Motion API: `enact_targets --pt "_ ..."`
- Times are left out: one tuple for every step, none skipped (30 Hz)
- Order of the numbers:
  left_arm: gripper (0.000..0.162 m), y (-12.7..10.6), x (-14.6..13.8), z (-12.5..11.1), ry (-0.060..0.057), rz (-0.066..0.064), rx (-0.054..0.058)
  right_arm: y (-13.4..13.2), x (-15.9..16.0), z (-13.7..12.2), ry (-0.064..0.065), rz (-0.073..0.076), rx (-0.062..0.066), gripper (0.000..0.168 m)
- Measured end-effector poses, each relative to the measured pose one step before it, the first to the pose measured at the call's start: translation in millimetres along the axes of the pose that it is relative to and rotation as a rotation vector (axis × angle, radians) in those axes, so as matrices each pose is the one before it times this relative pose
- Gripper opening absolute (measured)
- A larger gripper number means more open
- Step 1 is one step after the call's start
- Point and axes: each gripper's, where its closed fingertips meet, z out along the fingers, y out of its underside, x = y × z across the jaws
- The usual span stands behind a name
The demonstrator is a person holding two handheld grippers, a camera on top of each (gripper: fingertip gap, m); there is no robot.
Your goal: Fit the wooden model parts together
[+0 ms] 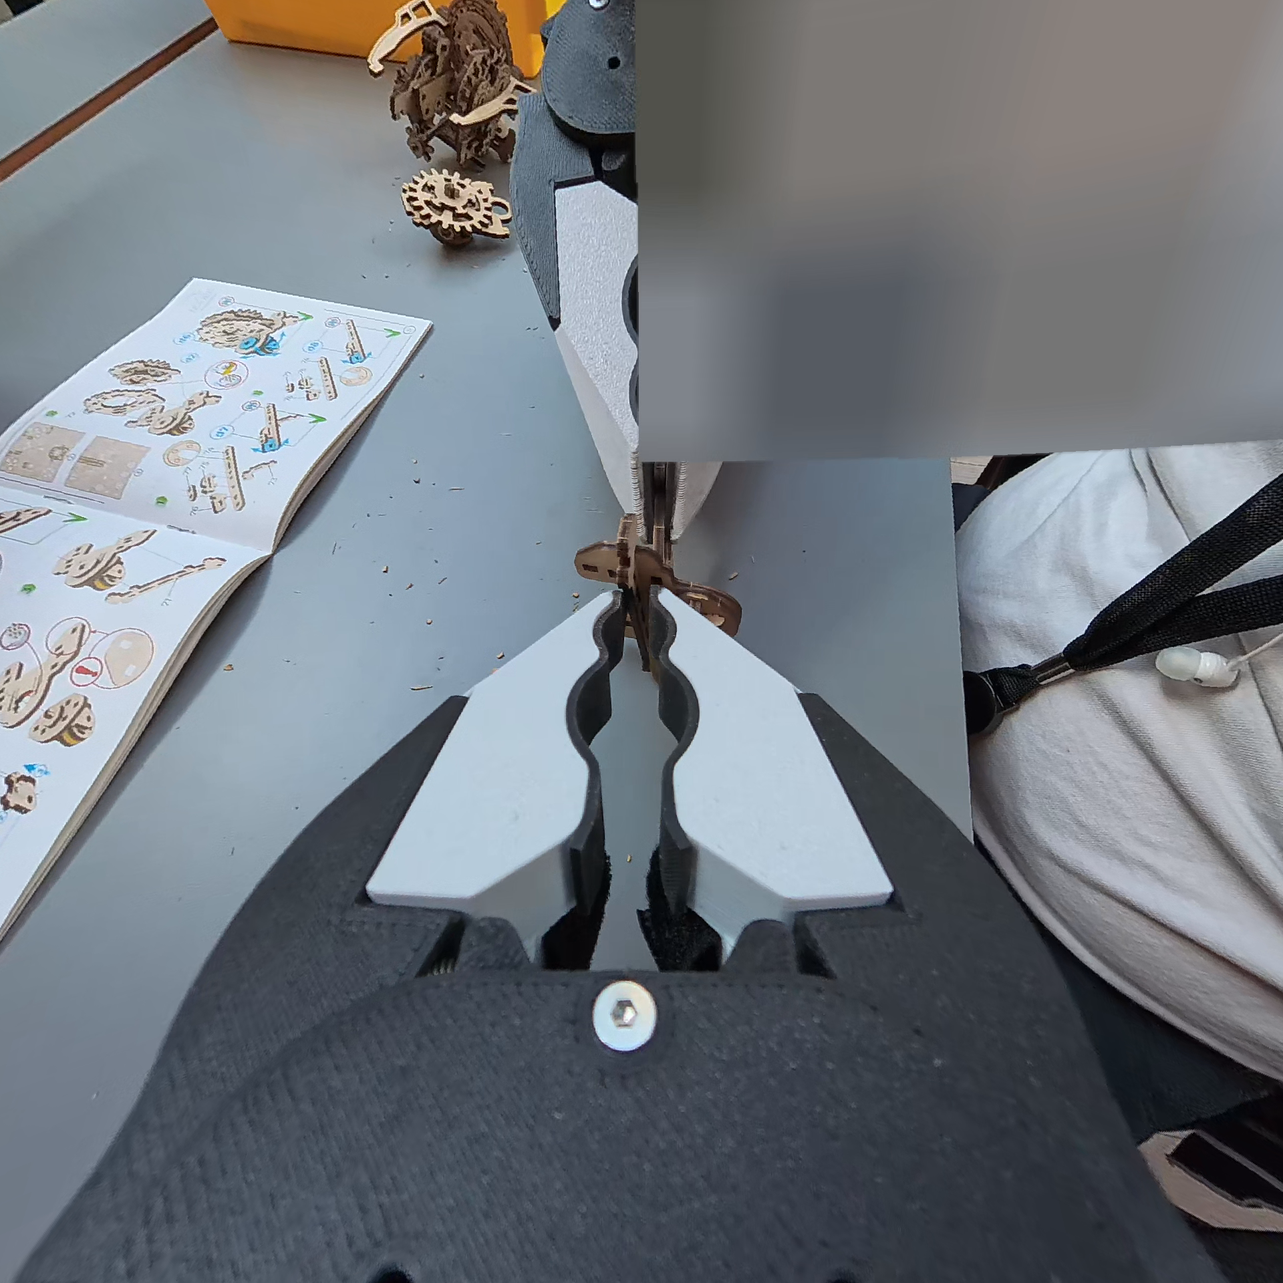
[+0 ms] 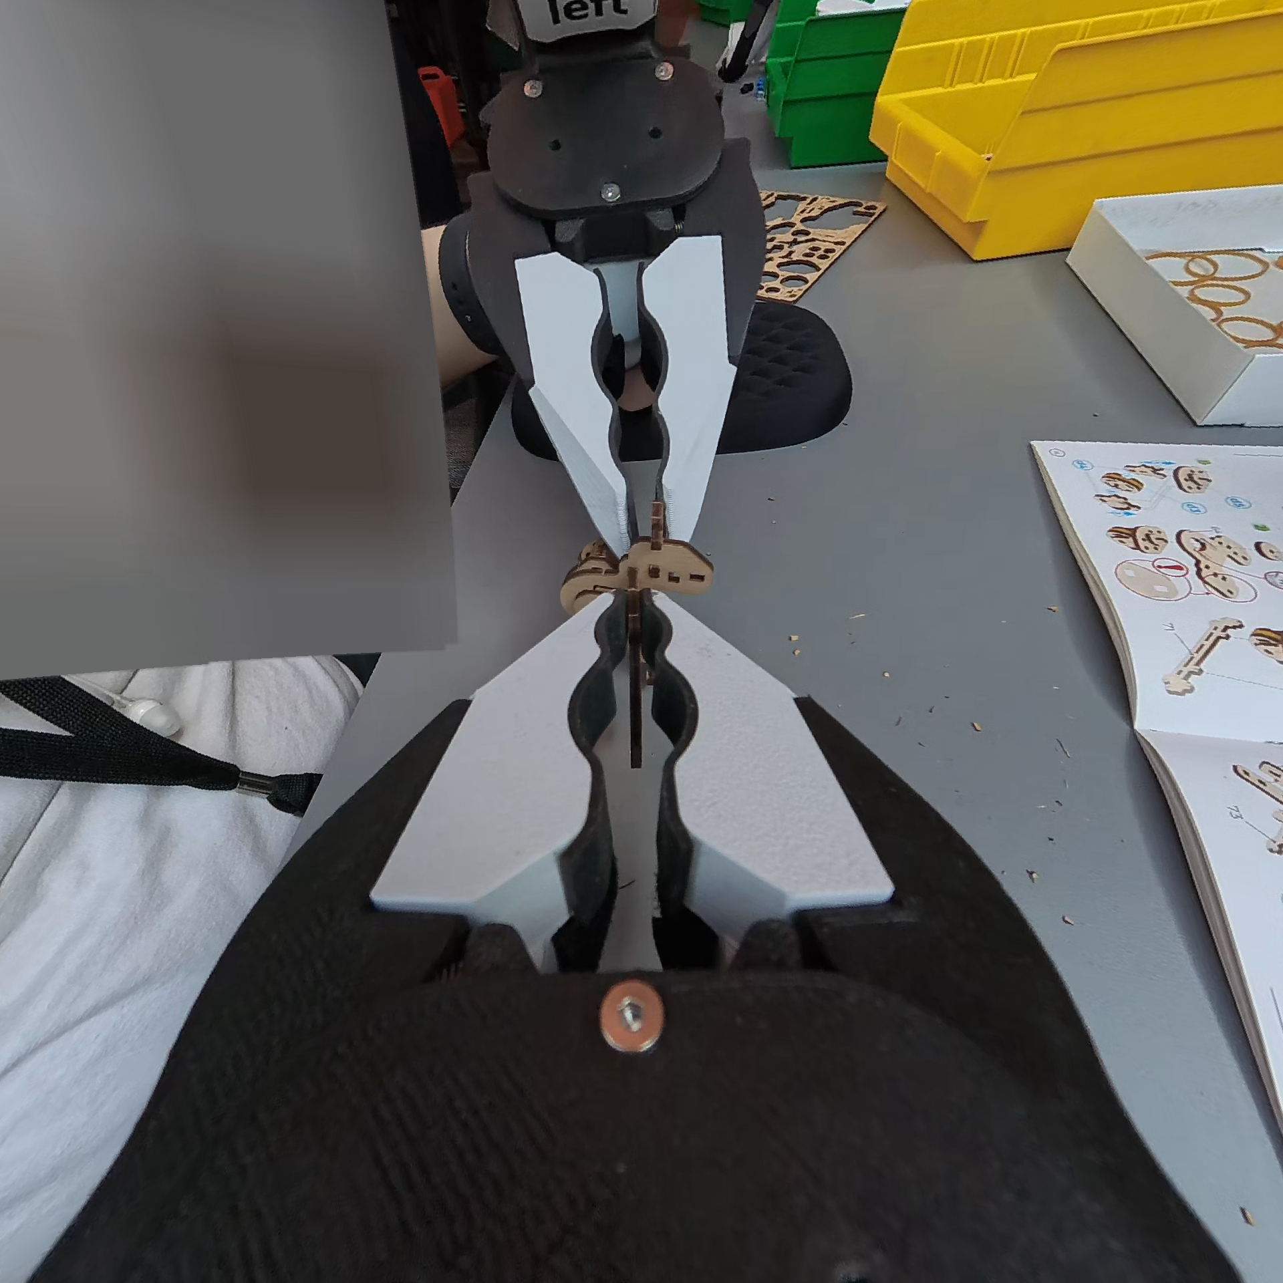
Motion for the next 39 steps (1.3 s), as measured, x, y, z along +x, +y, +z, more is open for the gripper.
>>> enact_targets --pt "0.004 0.04 -0.63 0.18 -0.0085 -0.0013 -0.0014 -0.04 0.5 0.0 0.0056 0.0054 0.0002 0.002" --pt "0.003 0.11 -0.31 0.1 -0.0059 -0.0038 -0.0017 -0.21 0.4 0.04 0.012 -0.002 0.0001 0.002" --pt "0.003 0.17 0.37 -0.12 0.0015 -0.0052 -0.001 -0.07 -0.56 0.24 0.0101 -0.0075 -0.0011 0.002" --pt "0.003 0.05 0.44 -0.2 0.0027 -0.0071 -0.0005 -0.09 -0.58 0.25 0.0106 -0.0048 -0.0033 0.002" --pt "0.002 0.14 -0.32 -0.14 -0.0024 -0.0078 -0.0006 -0.03 -0.2 0.3 0.0113 -0.0001 -0.0026 0.002" --pt "0.001 0.0 -0.94 0.27 -0.0098 -0.0053 -0.0004 -0.11 -0.11 0.39 0.0076 0.007 -0.0019 0.002" --pt "0.001 -0.03 -0.74 0.03 -0.0105 -0.0011 -0.001 -0.09 0.7 0.16 0.0092 0.0112 -0.0009 0.002" --pt "0.001 0.02 -0.22 0.06 -0.0069 -0.001 -0.0017 -0.08 0.34 -0.06 0.007 0.009 -0.001 0.002" --pt "0.001 -0.05 -0.13 0.03 -0.0059 -0.0007 -0.0008 0.14 0.05 -0.04 0.0084 0.0001 -0.0042 0.002" --pt "0.001 0.01 -0.04 0.0 -0.006 0.0019 0.0 0.01 0.09 -0.13 0.0121 -0.0035 -0.0052 0.002" --pt "0.001 0.0 0.19 -0.08 -0.0043 0.0028 0.0005 0.09 -0.15 0.1 0.0133 -0.0088 -0.0035 0.002" --pt "0.001 0.01 0.75 -0.16 -0.0006 0.0057 0.0019 0.16 -0.95 -0.08 0.0058 -0.0104 -0.0009 0.002" --pt "0.001 -0.06 0.54 0.16 -0.003 0.0061 0.003 0.31 -0.81 -0.24 -0.0005 -0.0035 0.0006 0.002" --pt "0.001 -0.14 0.08 0.26 -0.0049 0.0054 0.0019 0.34 0.08 -0.43 -0.0012 0.0039 0.0014 0.001" --pt "0.002 -0.06 -0.22 0.22 -0.0034 0.0019 -0.0007 0.13 0.13 -0.28 -0.0038 0.0035 0.0015 0.001" --pt "0.002 -0.12 -0.74 0.28 -0.004 -0.0056 -0.0026 0.15 0.67 -0.15 0.0013 0.0002 0.0 0.001" --pt "0.002 -0.03 -0.74 0.19 -0.0013 -0.0147 -0.0039 -0.18 1.18 -0.12 0.0052 0.0033 -0.0012 0.001" --pt "0.002 0.02 -0.27 0.03 0.0013 -0.0166 -0.0038 -0.02 0.27 0.06 0.0008 0.0047 -0.0012 0.002" --pt "0.002 0.17 -0.3 -0.11 0.0003 -0.0138 -0.0024 -0.12 0.25 0.18 0.0002 0.0082 -0.0001 0.002" --pt "0.001 0.16 0.04 -0.13 0.0011 -0.0119 -0.001 -0.15 0.05 0.2 0.0006 0.0075 0.0003 0.002" --pt "0.001 0.05 -0.27 0.04 -0.0004 -0.0168 -0.0013 -0.13 0.14 0.13 0.003 0.0025 -0.0002 0.002" --pt "0.001 0.06 0.18 -0.07 -0.0001 -0.0082 -0.0015 0.08 0.12 -0.06 0.0012 0.0005 -0.0015 0.002" --pt "0.001 0.19 -0.01 -0.29 -0.0039 -0.0003 -0.0023 -0.25 -0.14 0.26 0.0004 0.0069 0.001 0.002" --pt "0.001 0.11 -0.18 -0.15 -0.0053 -0.0043 -0.0048 -0.22 -0.04 0.34 0.0019 0.0088 0.0024 0.002" --pt "0.001 -0.07 -0.5 0.07 -0.0085 -0.0044 -0.0031 -0.08 0.46 0.04 0.0064 0.0047 0.0006 0.002" --pt "0.001 -0.11 -0.23 0.19 -0.0068 -0.0012 0.0015 0.0 0.55 -0.17 0.0059 0.0067 -0.0005 0.002" --pt "0.001 -0.11 0.08 0.11 -0.0025 -0.0022 0.0042 0.08 -0.08 -0.17 0.0015 0.0044 0.0009 0.002" --pt "0.001 -0.21 -0.08 0.11 -0.0002 -0.0089 0.0047 0.05 0.22 -0.13 0.0052 0.0021 0.0024 0.002" --pt "0.001 -0.07 0.09 0.09 0.0041 -0.0119 0.004 -0.08 0.08 0.07 0.005 0.0051 0.0026 0.002" --pt "0.001 0.12 0.18 -0.18 0.0055 -0.0107 0.0023 -0.12 -0.21 0.09 0.0044 0.0035 0.0023 0.002" --pt "0.001 0.06 0.07 -0.14 0.0028 -0.0049 -0.0004 -0.13 -0.26 0.25 0.0048 0.0024 0.0029 0.002" --pt "0.001 0.04 0.03 -0.1 -0.0009 0.0003 -0.002 -0.24 -0.15 0.22 0.0066 -0.0004 0.0024 0.002" --pt "0.001 -0.05 0.03 0.06 -0.004 0.0022 -0.0016 0.13 -0.05 -0.07 0.0061 -0.003 -0.0009 0.002" --pt "0.001 -0.08 -0.29 0.21 -0.0062 0.0019 -0.0022 -0.01 0.35 -0.16 0.008 -0.002 -0.0005 0.002" --pt "0.001 -0.09 -0.05 0.08 -0.0032 0.0015 -0.0027 0.01 0.09 0.0 0.0067 0.0011 0.0015 0.002" --pt "0.001 0.01 0.24 -0.04 -0.0004 0.0001 -0.002 -0.07 -0.18 -0.09 0.004 0.0019 0.0044 0.002" --pt "0.001 -0.02 0.1 0.02 -0.0001 0.0006 -0.001 0.14 -0.24 -0.1 0.001 0.0 0.0043 0.002" --pt "0.001 -0.08 -0.12 0.04 -0.0024 0.0006 -0.0004 -0.05 0.2 0.04 0.0031 0.001 0.0024 0.002" --pt "0.001 0.08 0.11 -0.06 -0.0003 0.0005 -0.0002 -0.17 -0.1 0.13 0.0032 -0.0041 0.0007 0.002"
